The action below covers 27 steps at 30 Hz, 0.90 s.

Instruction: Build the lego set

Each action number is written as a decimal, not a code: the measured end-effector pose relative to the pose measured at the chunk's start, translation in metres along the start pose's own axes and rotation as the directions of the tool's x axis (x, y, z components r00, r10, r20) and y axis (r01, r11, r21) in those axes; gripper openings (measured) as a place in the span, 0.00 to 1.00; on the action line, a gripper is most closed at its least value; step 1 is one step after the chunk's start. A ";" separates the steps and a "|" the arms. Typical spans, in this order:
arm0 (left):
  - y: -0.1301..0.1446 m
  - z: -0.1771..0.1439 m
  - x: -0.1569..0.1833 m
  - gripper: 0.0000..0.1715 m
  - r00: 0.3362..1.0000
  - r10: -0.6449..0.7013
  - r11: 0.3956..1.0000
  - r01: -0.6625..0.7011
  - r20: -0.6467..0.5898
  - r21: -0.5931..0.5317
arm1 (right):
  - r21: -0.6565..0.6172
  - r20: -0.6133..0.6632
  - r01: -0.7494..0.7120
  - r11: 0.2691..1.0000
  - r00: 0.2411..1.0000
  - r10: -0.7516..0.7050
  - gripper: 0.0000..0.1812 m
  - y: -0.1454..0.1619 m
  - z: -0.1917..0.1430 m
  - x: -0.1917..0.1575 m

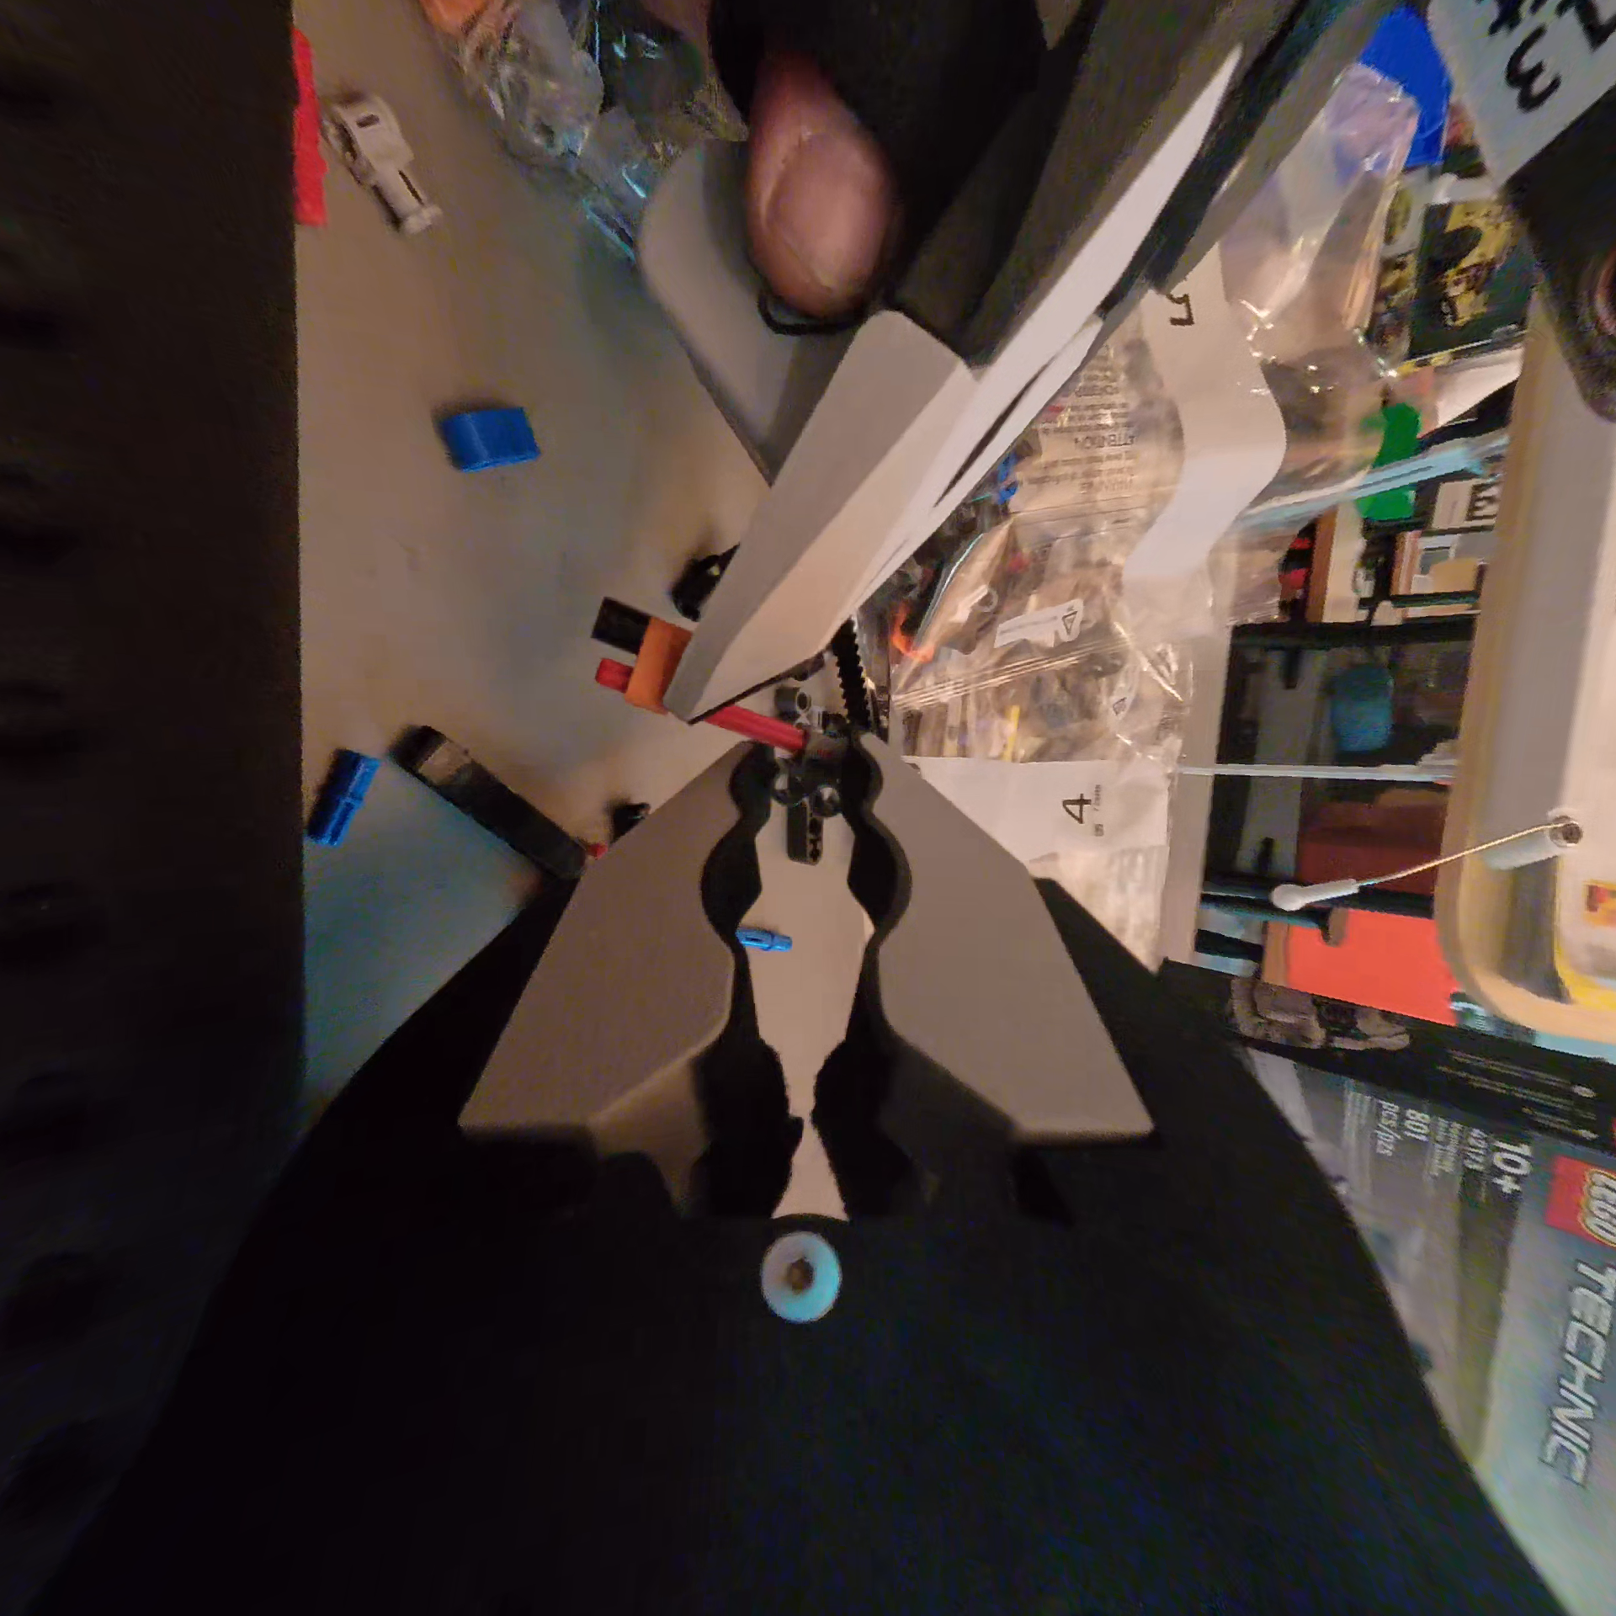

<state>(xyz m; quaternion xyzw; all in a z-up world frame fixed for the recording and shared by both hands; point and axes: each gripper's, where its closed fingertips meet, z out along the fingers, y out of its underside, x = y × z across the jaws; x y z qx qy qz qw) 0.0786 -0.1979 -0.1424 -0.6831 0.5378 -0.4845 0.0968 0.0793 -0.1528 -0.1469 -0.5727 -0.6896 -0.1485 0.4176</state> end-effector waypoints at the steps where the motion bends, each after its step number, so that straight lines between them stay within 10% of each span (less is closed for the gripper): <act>1: -0.001 0.000 0.000 0.04 1.000 0.006 1.000 -0.006 0.003 0.007 | 0.011 0.008 -0.019 1.000 1.000 0.019 0.07 0.000 0.000 0.001; 7: -0.014 -0.009 -0.005 0.04 0.997 0.038 0.996 -0.043 0.063 0.079 | 0.129 0.044 -0.192 0.973 0.981 0.188 0.07 0.003 -0.007 0.016; 13: -0.013 -0.009 -0.012 0.04 0.979 0.123 0.991 -0.131 0.163 0.039 | 0.261 0.336 -0.538 0.802 0.829 0.447 0.14 -0.003 -0.024 0.023; 27: -0.020 -0.007 -0.011 0.04 0.888 0.346 0.936 -0.350 0.303 -0.040 | 0.243 0.610 -0.738 0.630 0.621 0.492 0.03 -0.017 -0.037 0.016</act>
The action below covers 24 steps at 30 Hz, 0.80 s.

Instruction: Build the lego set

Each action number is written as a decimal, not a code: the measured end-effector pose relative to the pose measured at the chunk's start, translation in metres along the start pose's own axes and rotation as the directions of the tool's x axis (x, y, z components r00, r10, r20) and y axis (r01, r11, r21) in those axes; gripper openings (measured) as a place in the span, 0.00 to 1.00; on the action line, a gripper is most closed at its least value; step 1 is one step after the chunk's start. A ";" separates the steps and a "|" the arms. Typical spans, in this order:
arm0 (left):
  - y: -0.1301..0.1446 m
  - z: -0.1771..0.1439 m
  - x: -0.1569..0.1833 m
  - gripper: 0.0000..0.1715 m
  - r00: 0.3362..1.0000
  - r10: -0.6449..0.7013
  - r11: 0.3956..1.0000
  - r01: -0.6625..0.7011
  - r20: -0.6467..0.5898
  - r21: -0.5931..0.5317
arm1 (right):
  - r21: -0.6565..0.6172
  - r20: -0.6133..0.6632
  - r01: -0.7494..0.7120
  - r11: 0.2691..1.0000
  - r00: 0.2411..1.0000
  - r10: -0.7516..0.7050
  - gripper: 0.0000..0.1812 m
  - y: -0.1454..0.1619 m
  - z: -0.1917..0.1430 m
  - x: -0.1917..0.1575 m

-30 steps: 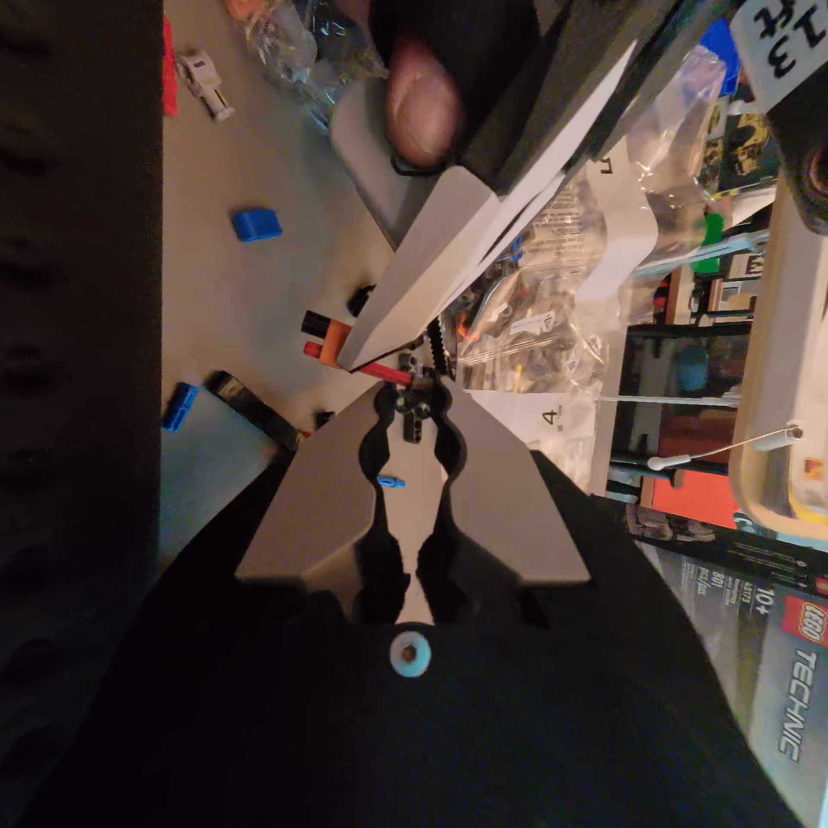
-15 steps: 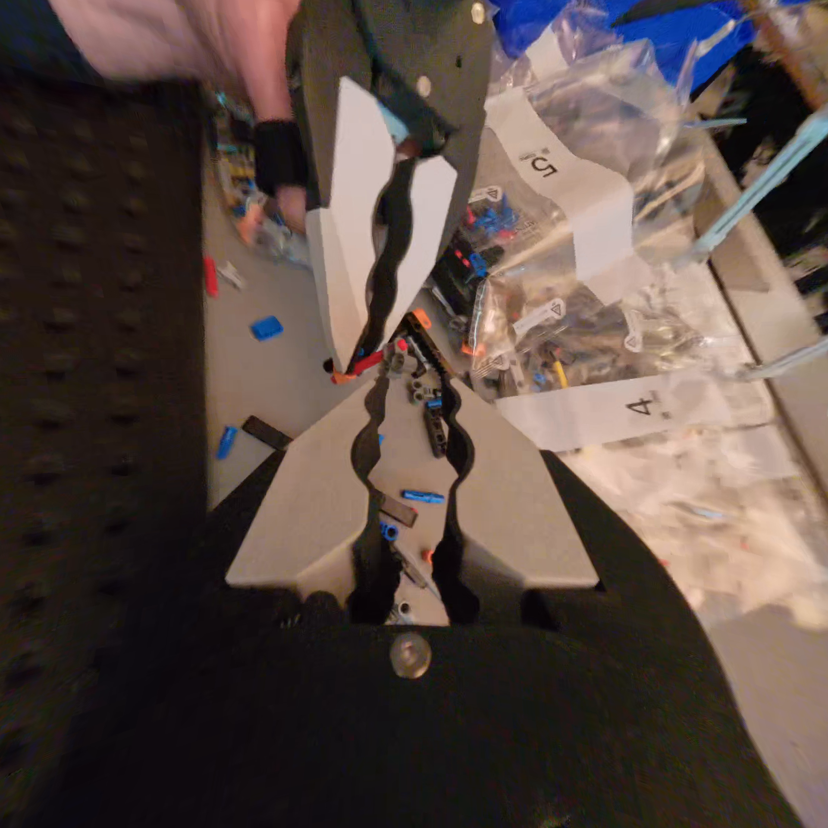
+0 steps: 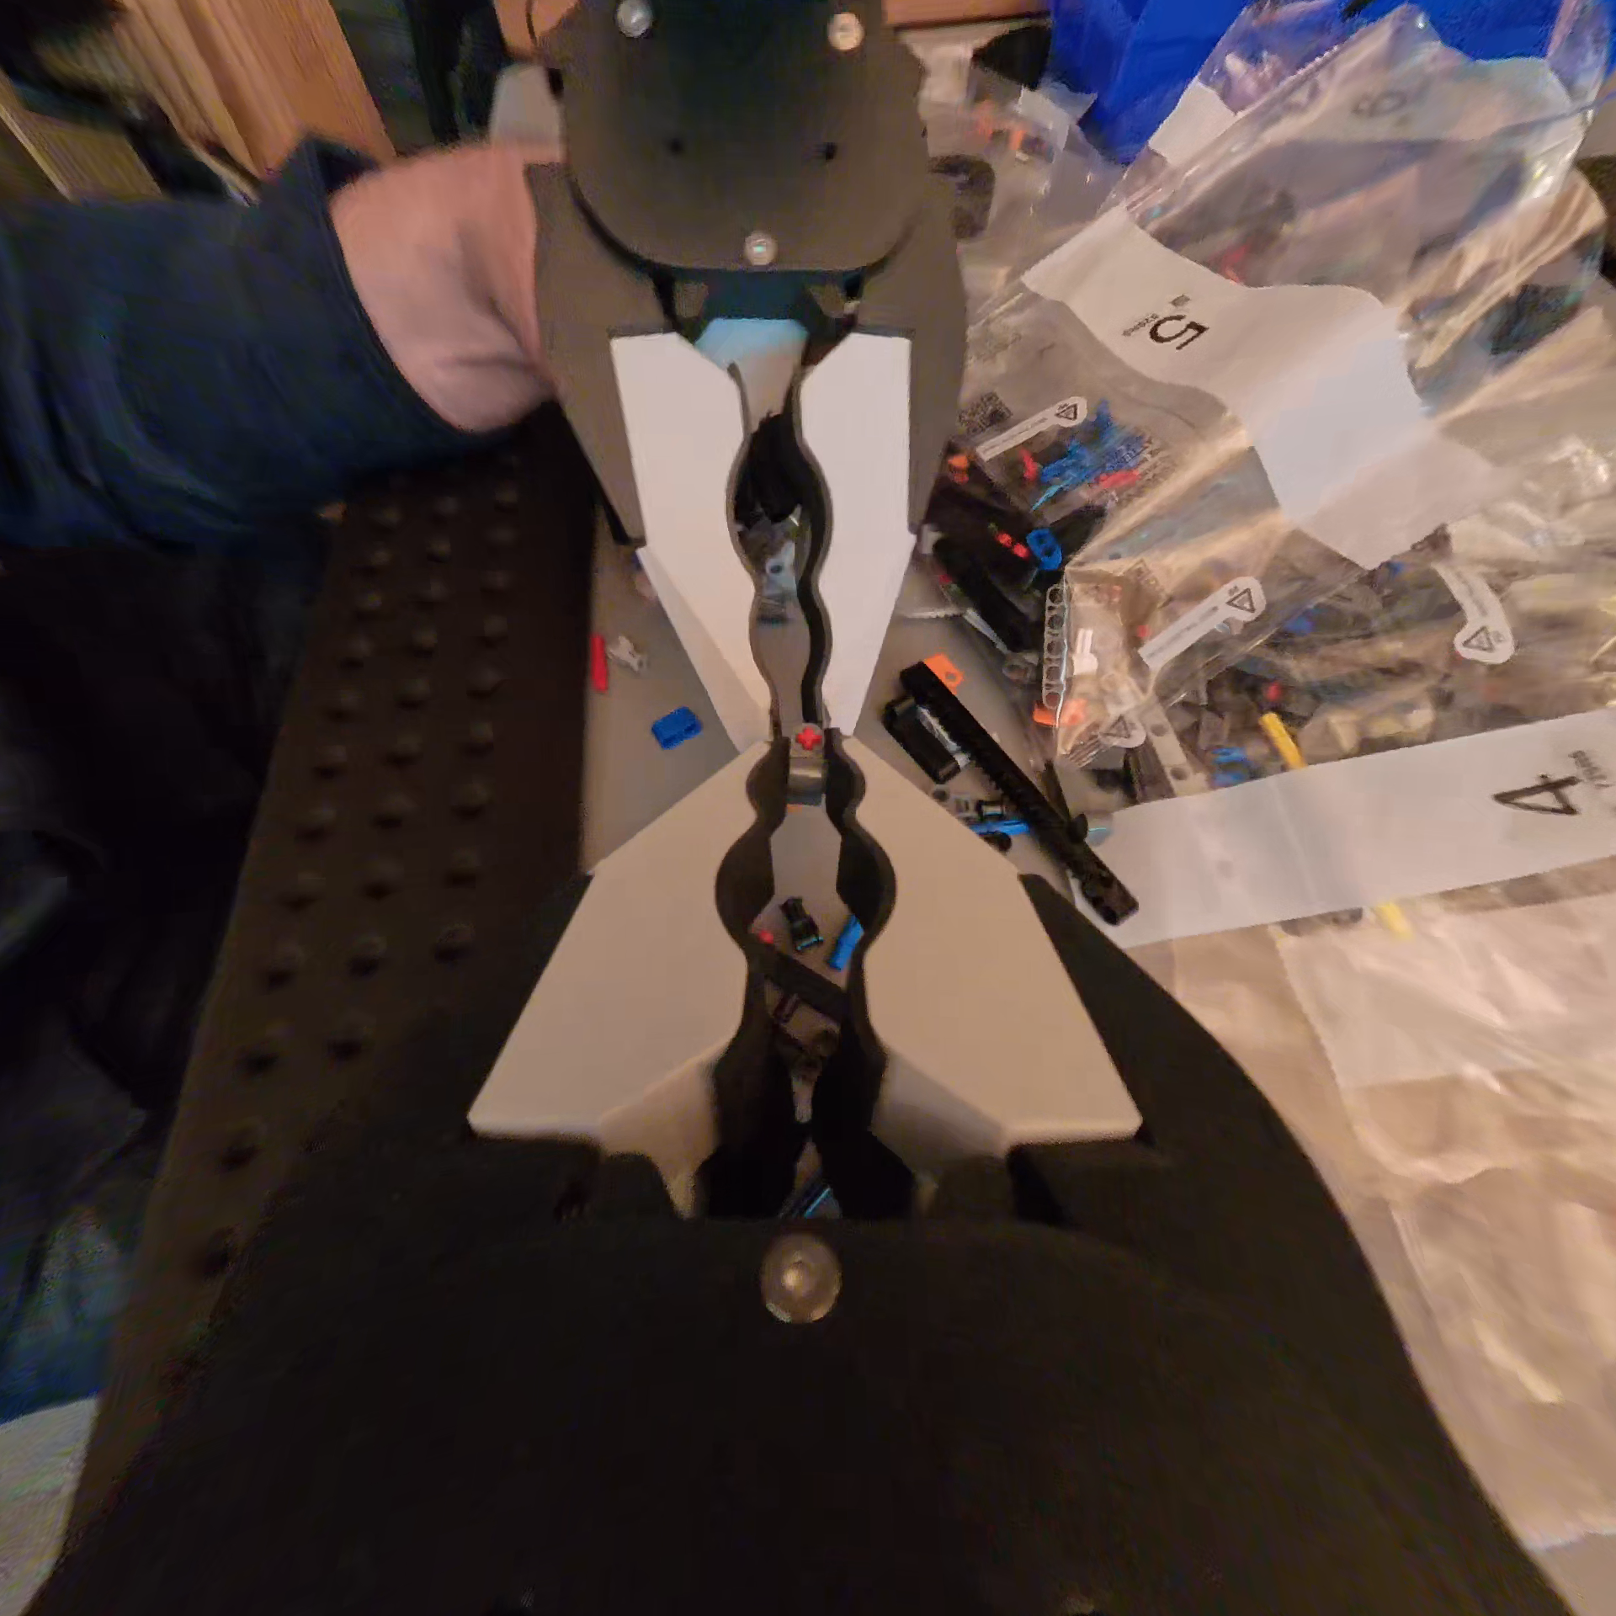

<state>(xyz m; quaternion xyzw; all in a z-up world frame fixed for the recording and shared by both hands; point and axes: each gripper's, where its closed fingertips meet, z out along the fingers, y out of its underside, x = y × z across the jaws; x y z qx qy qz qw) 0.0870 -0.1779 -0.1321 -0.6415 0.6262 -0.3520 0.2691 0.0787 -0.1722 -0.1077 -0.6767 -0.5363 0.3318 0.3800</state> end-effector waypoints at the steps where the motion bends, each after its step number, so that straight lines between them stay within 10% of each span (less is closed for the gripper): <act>1: -0.002 -0.001 -0.002 0.04 1.000 0.016 1.000 -0.016 0.020 0.002 | 0.018 0.027 -0.050 0.999 0.998 0.050 0.03 -0.002 -0.001 0.001; 24: -0.029 -0.014 0.005 0.04 0.980 0.165 0.978 -0.177 0.107 0.112 | 0.148 0.107 -0.070 0.987 0.993 0.054 0.03 -0.023 -0.021 -0.005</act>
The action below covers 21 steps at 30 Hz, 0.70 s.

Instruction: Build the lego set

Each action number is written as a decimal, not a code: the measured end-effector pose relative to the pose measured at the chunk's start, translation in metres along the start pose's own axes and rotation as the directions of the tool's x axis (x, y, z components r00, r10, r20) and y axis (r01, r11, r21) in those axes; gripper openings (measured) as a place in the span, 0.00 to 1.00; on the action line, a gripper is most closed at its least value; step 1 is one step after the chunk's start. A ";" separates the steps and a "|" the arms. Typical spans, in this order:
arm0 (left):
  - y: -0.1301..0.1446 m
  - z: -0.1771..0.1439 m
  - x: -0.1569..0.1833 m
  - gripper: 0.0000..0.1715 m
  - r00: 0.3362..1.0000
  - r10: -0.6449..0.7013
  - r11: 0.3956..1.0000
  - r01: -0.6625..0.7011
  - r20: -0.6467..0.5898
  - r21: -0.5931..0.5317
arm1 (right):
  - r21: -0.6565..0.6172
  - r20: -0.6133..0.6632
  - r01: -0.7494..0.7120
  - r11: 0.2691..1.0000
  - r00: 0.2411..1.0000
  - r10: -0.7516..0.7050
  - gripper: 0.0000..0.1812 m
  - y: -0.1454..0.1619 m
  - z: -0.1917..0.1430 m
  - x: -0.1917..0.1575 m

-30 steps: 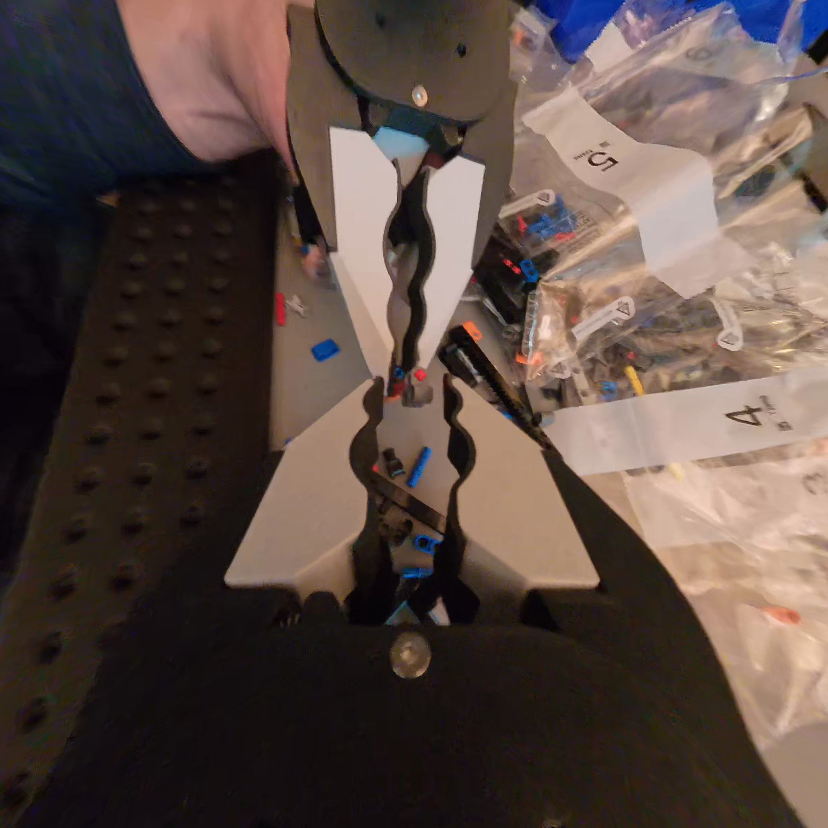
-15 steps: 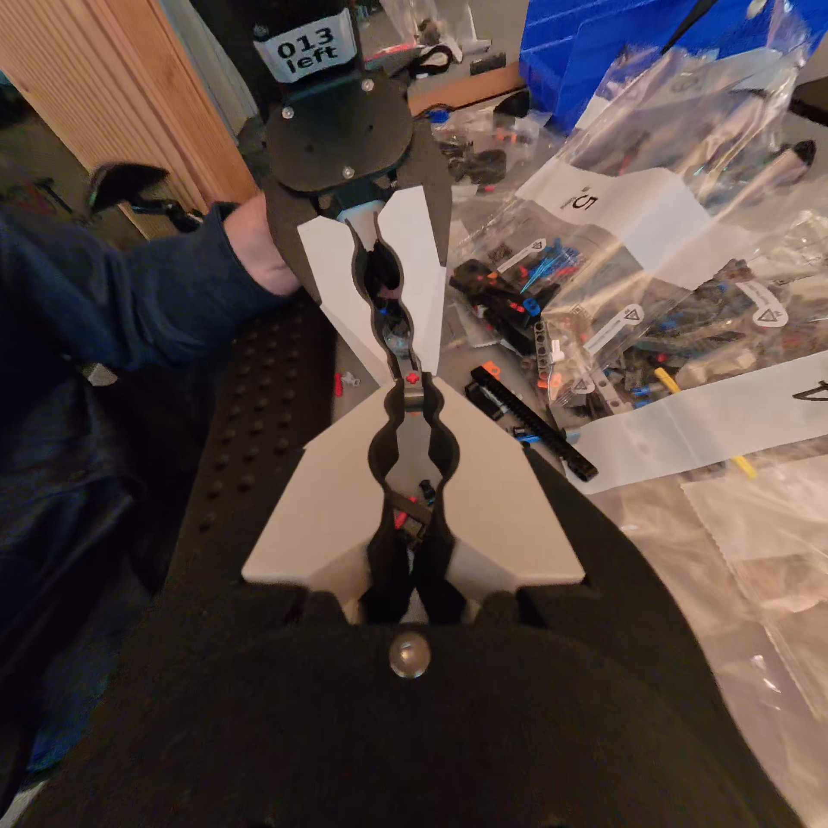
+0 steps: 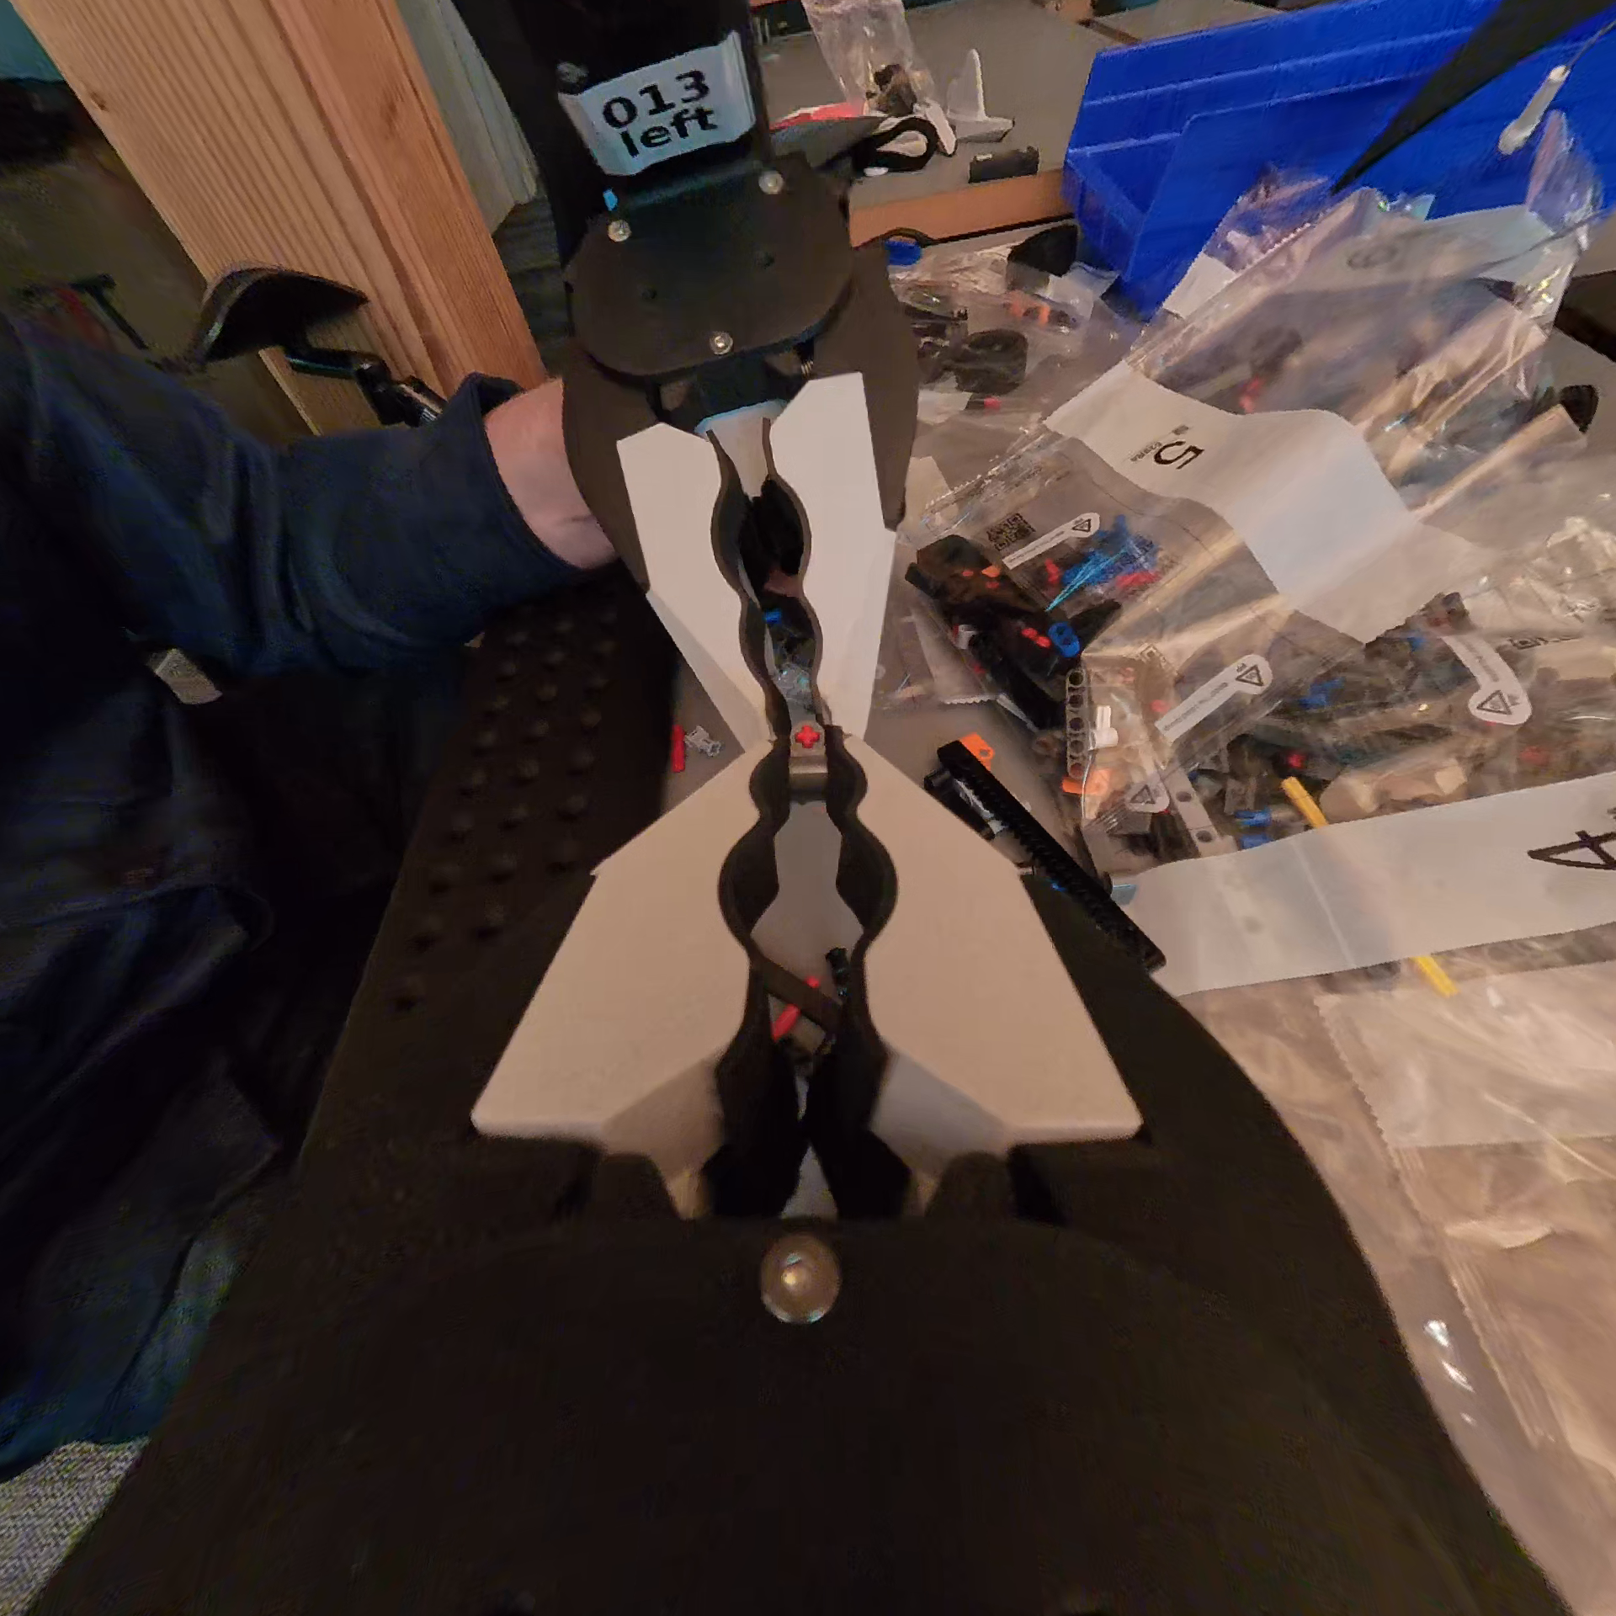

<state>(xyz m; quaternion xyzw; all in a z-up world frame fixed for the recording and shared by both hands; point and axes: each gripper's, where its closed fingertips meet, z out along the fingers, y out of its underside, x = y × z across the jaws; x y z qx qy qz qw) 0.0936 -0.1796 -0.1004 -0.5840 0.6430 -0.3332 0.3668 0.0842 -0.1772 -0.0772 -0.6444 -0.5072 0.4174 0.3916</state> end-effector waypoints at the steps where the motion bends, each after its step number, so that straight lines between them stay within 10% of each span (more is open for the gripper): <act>1: -0.001 -0.001 0.001 0.04 1.000 0.008 1.000 -0.008 -0.002 0.003 | 0.002 0.003 0.004 1.000 1.000 -0.004 0.03 0.000 0.000 -0.001; 5: 0.002 -0.004 0.003 0.05 0.999 0.042 0.999 -0.042 0.003 -0.018 | 0.005 0.030 -0.020 1.000 0.999 0.020 0.03 0.001 -0.001 -0.002; 7: 0.053 -0.011 -0.016 0.04 0.993 0.076 0.963 -0.048 0.094 -0.263 | 0.240 0.018 -0.088 0.967 0.996 0.087 0.03 -0.031 -0.040 0.010; 9: 0.026 -0.027 -0.016 0.04 0.997 -0.027 0.998 0.032 0.078 -0.054 | 0.413 -0.013 -0.136 0.900 0.988 0.155 0.03 -0.046 -0.090 0.028; 14: 0.022 -0.022 -0.020 0.04 0.996 -0.068 0.997 0.069 0.059 -0.025 | -0.085 -0.087 -0.071 0.994 0.994 0.064 0.03 0.025 -0.018 0.027; 21: 0.019 -0.014 -0.019 0.04 0.996 -0.071 0.997 0.072 0.058 -0.007 | -0.288 -0.042 -0.083 0.954 0.996 0.074 0.14 0.063 0.011 0.018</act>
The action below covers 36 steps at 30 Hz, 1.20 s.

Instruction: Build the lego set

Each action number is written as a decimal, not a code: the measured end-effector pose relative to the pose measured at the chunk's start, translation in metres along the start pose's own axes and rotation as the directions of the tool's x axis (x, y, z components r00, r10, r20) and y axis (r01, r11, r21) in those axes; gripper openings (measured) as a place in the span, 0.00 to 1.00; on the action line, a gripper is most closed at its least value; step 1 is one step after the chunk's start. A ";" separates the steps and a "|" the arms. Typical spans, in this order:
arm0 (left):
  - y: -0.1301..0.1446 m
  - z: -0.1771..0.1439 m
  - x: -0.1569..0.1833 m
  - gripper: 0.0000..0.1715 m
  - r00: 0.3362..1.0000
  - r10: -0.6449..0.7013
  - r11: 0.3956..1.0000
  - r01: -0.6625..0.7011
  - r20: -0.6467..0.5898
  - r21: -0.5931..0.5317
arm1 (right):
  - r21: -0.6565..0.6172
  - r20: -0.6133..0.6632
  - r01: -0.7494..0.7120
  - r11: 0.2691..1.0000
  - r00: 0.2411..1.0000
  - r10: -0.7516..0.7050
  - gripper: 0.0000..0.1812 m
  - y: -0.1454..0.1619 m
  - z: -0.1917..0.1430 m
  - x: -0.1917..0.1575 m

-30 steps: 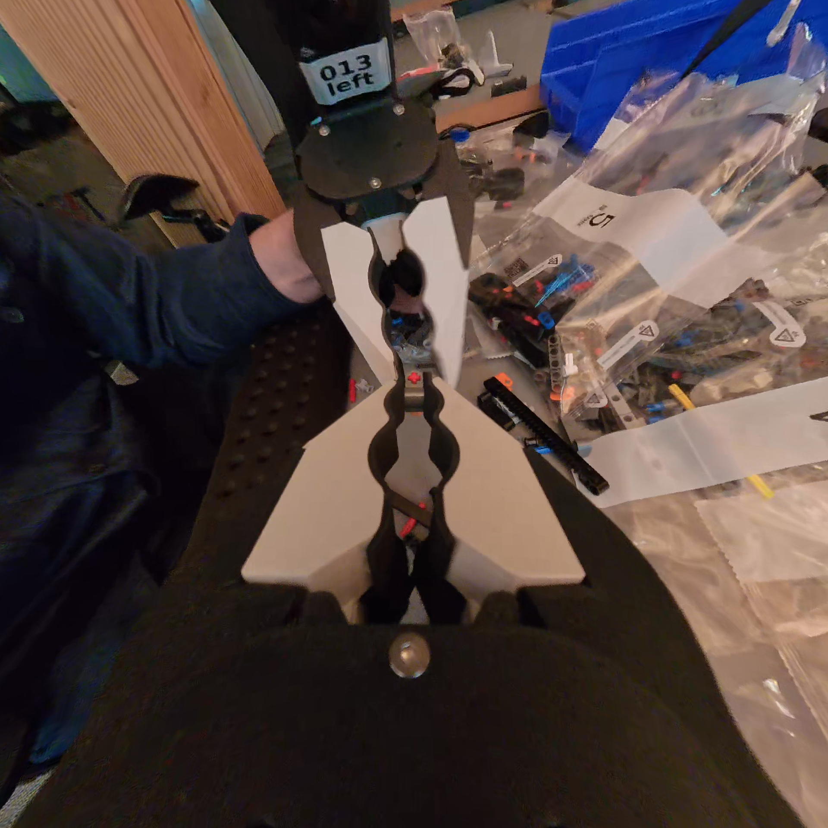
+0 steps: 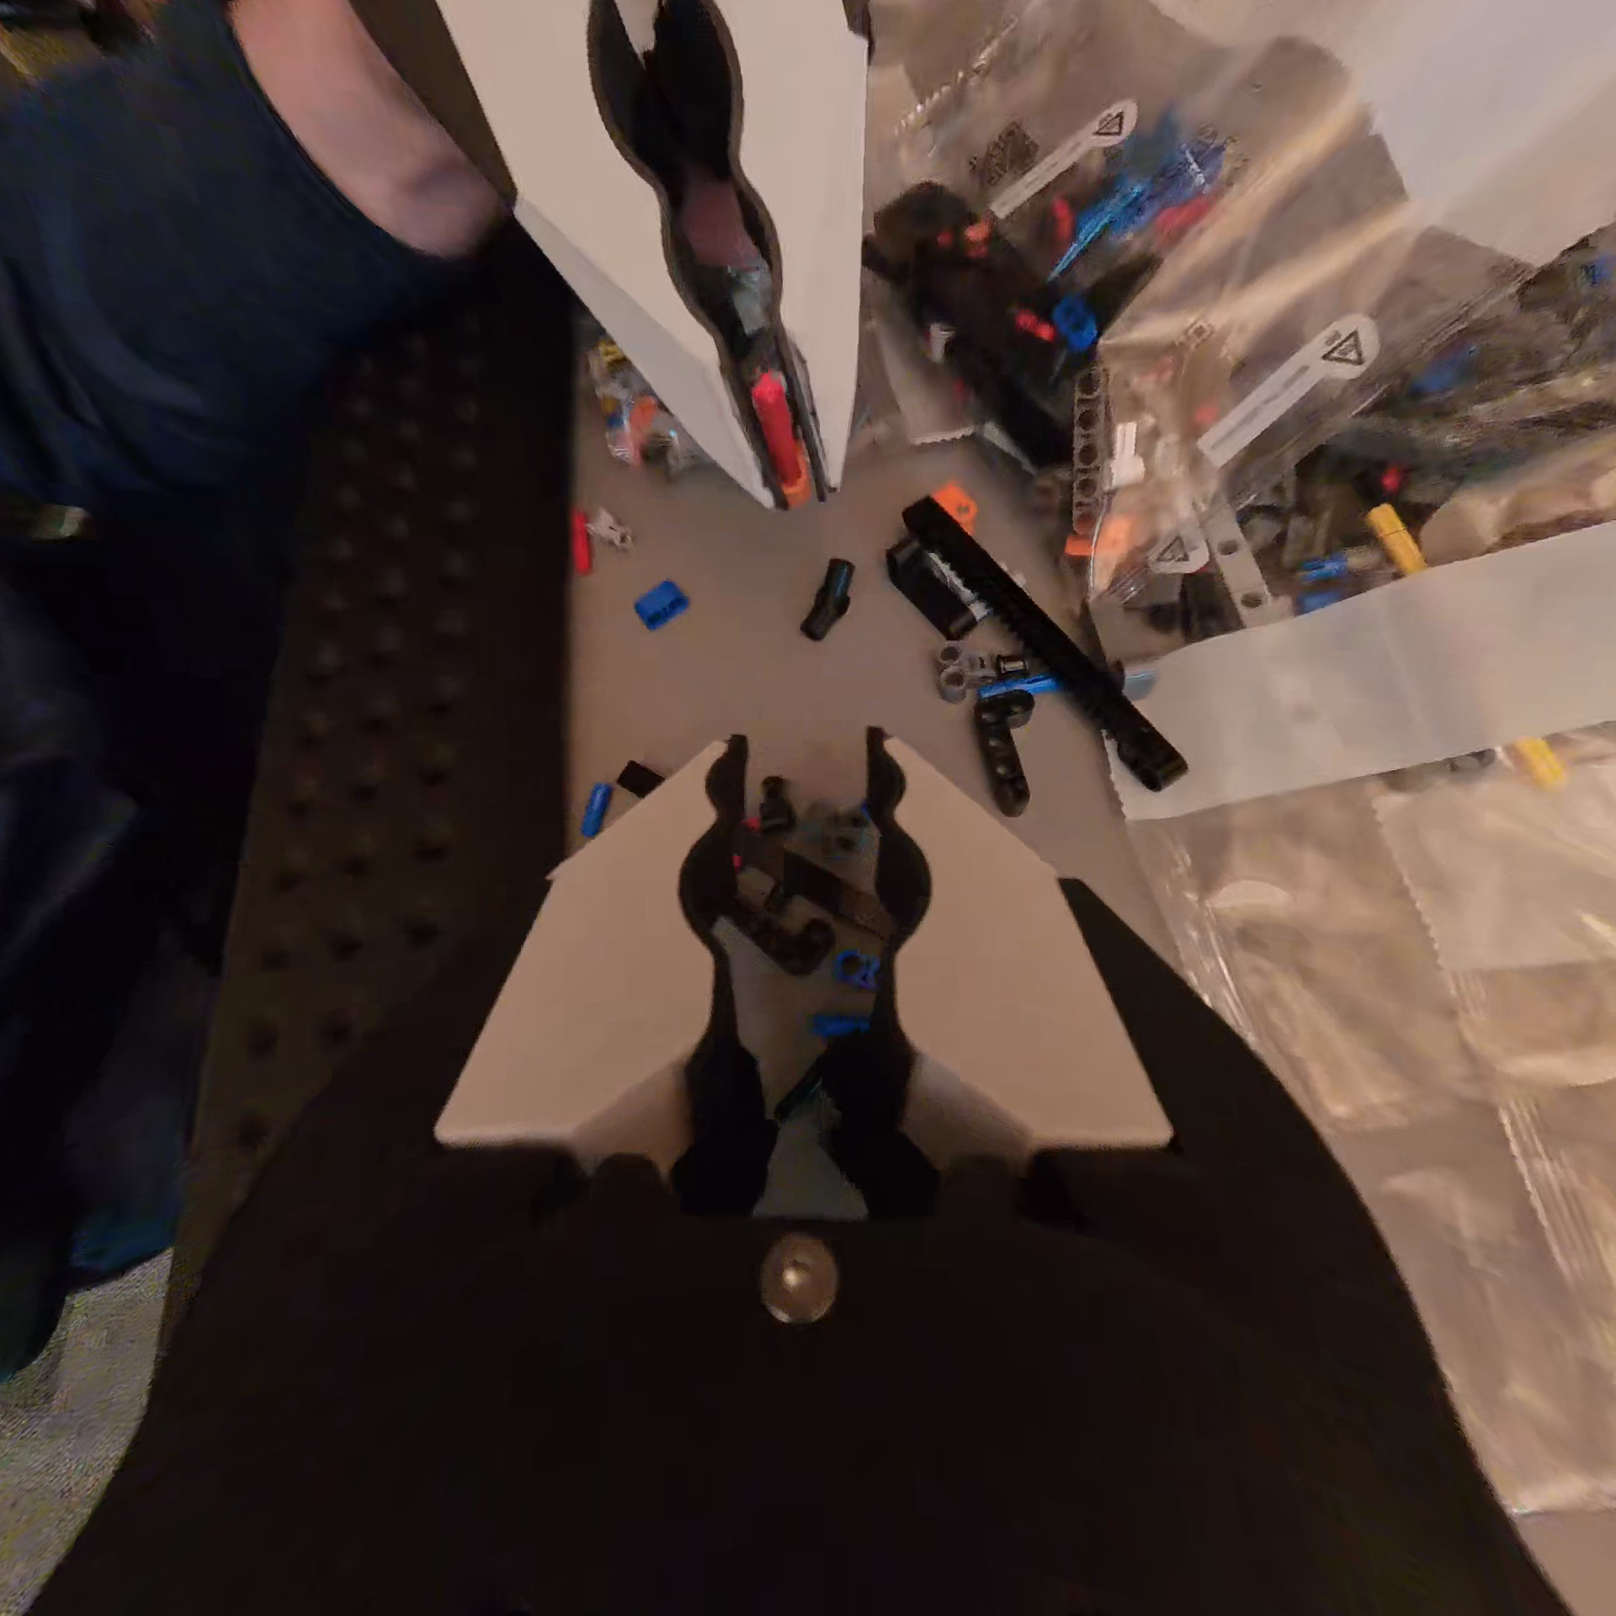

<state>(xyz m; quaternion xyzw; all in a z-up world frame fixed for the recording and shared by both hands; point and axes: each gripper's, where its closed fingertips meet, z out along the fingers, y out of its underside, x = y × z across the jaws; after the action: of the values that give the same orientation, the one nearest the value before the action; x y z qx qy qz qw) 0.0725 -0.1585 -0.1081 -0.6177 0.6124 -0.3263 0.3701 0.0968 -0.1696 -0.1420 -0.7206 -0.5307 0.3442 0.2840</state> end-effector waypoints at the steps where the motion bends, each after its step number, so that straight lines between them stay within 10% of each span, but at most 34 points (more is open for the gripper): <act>1: 0.001 0.001 -0.001 0.04 1.000 0.001 1.000 -0.001 0.006 -0.004 | 0.008 -0.013 0.000 1.000 1.000 0.000 0.15 -0.002 0.000 0.002; 17: 0.006 0.007 -0.006 0.12 0.999 0.017 0.999 -0.015 0.046 -0.048 | 0.209 -0.094 0.006 0.978 0.995 0.014 0.08 -0.035 -0.026 0.012; 23: 0.053 0.026 -0.003 0.16 0.997 0.070 0.946 -0.056 0.034 -0.320 | 0.036 -0.094 0.026 0.999 0.995 -0.022 0.07 -0.010 -0.003 0.010; 36: 0.053 0.035 0.002 0.11 0.998 0.069 0.941 -0.063 0.007 -0.333 | -0.231 -0.174 0.121 0.965 0.971 -0.164 0.01 0.017 0.029 0.017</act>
<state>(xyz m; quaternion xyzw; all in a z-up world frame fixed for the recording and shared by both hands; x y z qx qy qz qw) 0.0754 -0.1576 -0.1714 -0.6533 0.6758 -0.1999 0.2768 0.0864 -0.1567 -0.1758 -0.7370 -0.5861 0.1915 0.2768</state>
